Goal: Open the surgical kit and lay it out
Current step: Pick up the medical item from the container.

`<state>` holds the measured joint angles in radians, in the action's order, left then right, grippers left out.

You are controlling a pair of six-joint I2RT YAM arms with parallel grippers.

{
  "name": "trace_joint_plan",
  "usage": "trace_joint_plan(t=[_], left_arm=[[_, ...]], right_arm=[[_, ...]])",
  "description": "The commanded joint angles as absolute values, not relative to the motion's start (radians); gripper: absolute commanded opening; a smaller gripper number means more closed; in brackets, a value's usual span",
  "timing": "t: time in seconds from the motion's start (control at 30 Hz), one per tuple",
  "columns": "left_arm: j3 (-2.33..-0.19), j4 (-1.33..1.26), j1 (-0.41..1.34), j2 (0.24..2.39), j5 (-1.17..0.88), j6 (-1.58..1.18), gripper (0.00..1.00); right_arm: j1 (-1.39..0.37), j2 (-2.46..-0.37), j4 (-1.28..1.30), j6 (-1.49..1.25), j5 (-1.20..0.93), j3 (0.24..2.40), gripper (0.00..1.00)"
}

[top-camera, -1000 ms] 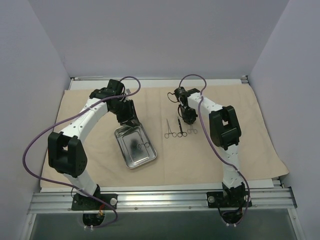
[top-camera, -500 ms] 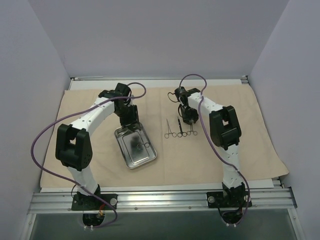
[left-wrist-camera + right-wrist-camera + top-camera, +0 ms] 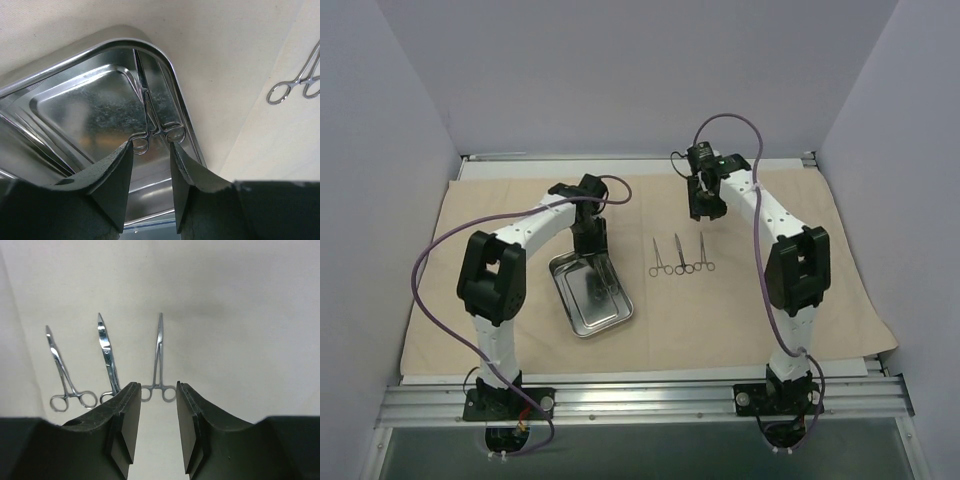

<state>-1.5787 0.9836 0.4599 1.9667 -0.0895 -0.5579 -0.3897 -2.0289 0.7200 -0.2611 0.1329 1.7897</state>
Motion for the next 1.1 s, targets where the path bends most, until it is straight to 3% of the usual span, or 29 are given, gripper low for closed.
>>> trace_joint_plan(t=[0.0,0.4,0.8,0.97,1.07], left_arm=[[-1.575,0.934,0.477,1.956,-0.012,-0.613,0.44],[-1.425,0.833,0.511,1.959,0.031,-0.718,0.49],[-1.381,0.802,0.525,1.980,0.092,-0.758,0.50],[-1.396,0.850,0.531,2.032,0.117,-0.761,0.49],[-1.413,0.894,0.537,2.086,0.132,-0.744,0.44]], right_arm=[[-0.373,-1.902,0.773,-0.278,0.110,1.770,0.35],[-0.342,-1.766,0.753,-0.282,0.098,1.606,0.34],[-0.341,-1.733,0.755,-0.282,0.083,1.572,0.33],[-0.339,-1.732,0.752,-0.284,0.075,1.574,0.32],[-0.341,-1.735,0.752,-0.284,0.074,1.582,0.32]])
